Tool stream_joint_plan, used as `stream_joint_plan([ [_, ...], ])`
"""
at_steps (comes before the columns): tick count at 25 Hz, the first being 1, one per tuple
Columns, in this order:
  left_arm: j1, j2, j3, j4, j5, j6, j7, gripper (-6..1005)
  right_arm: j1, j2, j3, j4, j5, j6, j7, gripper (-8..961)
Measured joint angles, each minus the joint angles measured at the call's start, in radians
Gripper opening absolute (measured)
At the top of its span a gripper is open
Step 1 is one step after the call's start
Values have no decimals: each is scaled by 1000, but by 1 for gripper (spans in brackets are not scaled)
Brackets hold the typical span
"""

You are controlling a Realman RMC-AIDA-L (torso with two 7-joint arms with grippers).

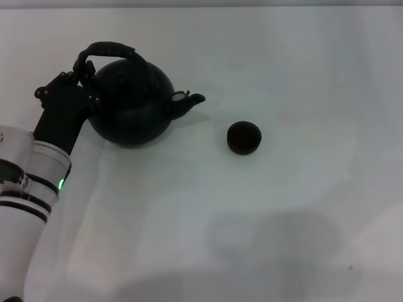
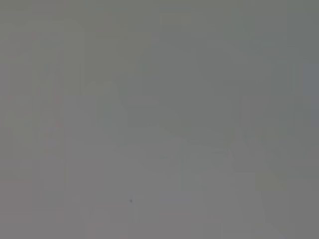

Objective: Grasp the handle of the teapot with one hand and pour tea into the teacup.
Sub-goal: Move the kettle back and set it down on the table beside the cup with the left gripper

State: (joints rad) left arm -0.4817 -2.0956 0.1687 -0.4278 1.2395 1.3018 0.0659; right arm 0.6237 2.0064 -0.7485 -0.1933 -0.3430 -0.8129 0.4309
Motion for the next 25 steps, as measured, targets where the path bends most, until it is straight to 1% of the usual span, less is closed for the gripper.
stream_joint_plan([
  [11,4,3,0,10,0,-23,0,103,-1,0,0,0,2,0,0,842],
  [22,11,2,0,15,0,-11,-2,239,-5,3,0,3,1,-3,6,842],
  [25,11,2,1,15,5,-9,-24,317,-5,4,0,4,0,-4,7,842],
])
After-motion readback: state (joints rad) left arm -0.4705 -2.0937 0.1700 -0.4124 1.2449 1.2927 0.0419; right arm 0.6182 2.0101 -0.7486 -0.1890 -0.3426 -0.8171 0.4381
